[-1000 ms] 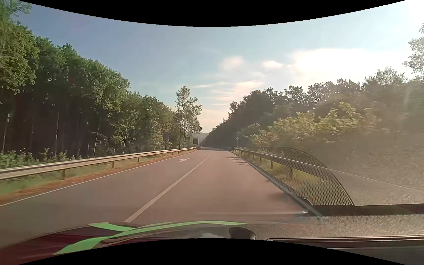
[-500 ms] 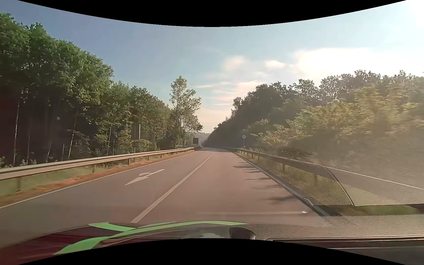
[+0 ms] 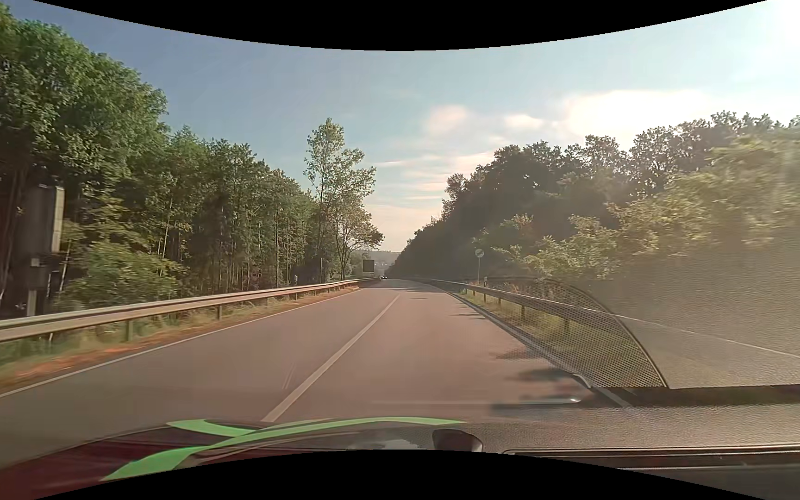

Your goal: Follow the waypoints while adhering to traffic rules and regulations

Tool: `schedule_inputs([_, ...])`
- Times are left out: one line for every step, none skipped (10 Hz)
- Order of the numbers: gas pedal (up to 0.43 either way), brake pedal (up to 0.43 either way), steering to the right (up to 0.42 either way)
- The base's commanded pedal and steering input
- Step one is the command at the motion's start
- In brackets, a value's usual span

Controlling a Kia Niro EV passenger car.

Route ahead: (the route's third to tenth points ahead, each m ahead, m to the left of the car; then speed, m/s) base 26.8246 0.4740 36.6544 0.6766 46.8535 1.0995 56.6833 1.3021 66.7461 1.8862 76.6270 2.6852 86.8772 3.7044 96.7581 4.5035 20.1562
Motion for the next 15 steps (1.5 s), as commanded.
schedule_inputs([0.118,0.0,-0.005])
schedule_inputs([0.11,0.0,-0.003])
schedule_inputs([0.11,0.0,-0.002])
schedule_inputs([0.11,0.0,-0.001])
schedule_inputs([0.11,0.0,-0.001])
schedule_inputs([0.11,0.0,-0.001])
schedule_inputs([0.11,0.0,-0.002])
schedule_inputs([0.11,0.0,-0.003])
schedule_inputs([0.11,0.0,-0.004])
schedule_inputs([0.11,0.0,-0.004])
schedule_inputs([0.118,0.0,-0.004])
schedule_inputs([0.138,0.0,-0.003])
schedule_inputs([0.138,0.0,-0.004])
schedule_inputs([0.15,0.0,-0.004])
schedule_inputs([0.15,0.0,-0.004])
